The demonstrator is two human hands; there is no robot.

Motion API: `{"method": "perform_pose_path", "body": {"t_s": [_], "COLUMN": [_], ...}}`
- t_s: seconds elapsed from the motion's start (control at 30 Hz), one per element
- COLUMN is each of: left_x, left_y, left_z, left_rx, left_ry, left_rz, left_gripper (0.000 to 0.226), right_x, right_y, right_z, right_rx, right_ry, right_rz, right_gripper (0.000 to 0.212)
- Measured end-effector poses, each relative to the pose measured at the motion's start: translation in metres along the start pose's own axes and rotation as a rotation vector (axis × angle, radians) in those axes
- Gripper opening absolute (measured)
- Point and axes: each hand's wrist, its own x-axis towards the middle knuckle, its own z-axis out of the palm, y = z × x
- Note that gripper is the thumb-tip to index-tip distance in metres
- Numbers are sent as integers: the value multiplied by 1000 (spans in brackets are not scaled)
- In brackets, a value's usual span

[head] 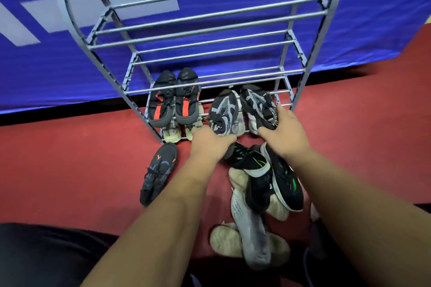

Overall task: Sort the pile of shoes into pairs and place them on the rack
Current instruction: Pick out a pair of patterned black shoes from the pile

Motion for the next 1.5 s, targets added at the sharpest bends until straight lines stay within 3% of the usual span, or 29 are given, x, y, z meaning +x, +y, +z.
{"method": "perform_pose_path", "body": {"t_s": [0.07,0.17,0.27,0.37,0.57,0.77,0.93,1.2,1.37,1.5], "left_x": [7,15,77,90,131,155,170,181,176,163], "left_y": [7,11,52,56,72,86,87,93,90,76], "left_z": [3,5,45,46,68,82,98,105,98,88], "left_rx": [-44,-71,1,31,20,-11,19,72,-88,-172], "left_ry": [46,123,141,176,179,105,126,68,-43,-88], "left_rz": [2,-6,-28,-21,9,-35,-58,-88,-13,55], "left_gripper": [41,53,70,71,73,77,68,86,43,51], "right_x": [10,19,87,100,133,158,174,188,186,169], "right_y": [-1,-6,25,26,41,45,50,57,59,55], "right_z": [-1,1,2,6,14,24,29,40,41,40], "right_rx": [-10,39,49,40,59,49,-11,-110,-84,-44], "right_ry": [-18,-20,-13,-2,81,104,79,8,-19,36], "right_rz": [21,0,83,85,113,77,54,99,150,146], "right_gripper": [70,66,78,89,65,72,93,94,90,73]}}
